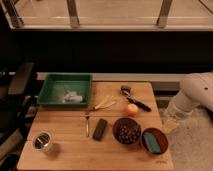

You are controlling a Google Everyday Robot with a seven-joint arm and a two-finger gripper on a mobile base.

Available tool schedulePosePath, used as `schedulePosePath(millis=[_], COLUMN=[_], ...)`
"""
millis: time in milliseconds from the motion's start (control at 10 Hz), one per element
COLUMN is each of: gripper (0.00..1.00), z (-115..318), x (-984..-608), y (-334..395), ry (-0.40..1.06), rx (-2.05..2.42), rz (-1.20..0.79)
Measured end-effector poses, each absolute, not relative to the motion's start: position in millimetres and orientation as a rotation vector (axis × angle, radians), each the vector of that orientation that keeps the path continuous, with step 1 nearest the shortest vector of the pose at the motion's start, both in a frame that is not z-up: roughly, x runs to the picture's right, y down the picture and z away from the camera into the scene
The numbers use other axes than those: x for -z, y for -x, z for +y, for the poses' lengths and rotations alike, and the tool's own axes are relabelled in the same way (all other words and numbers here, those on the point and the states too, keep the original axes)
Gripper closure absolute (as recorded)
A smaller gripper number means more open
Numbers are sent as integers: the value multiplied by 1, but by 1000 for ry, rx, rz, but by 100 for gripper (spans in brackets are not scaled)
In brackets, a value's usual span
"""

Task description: Wipe tray with sponge

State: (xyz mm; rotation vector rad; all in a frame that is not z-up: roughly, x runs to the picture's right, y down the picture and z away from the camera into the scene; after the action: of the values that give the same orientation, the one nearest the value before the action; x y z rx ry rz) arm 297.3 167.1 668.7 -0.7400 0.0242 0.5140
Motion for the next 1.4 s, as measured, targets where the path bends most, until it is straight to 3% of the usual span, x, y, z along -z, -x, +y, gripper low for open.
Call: schedulePosePath(millis=[900,1400], gripper=[35,35], z=[192,204], x=[-683,-677], y=[-296,-300], ry=[801,758], rx=[-809,-974], rz=[96,113])
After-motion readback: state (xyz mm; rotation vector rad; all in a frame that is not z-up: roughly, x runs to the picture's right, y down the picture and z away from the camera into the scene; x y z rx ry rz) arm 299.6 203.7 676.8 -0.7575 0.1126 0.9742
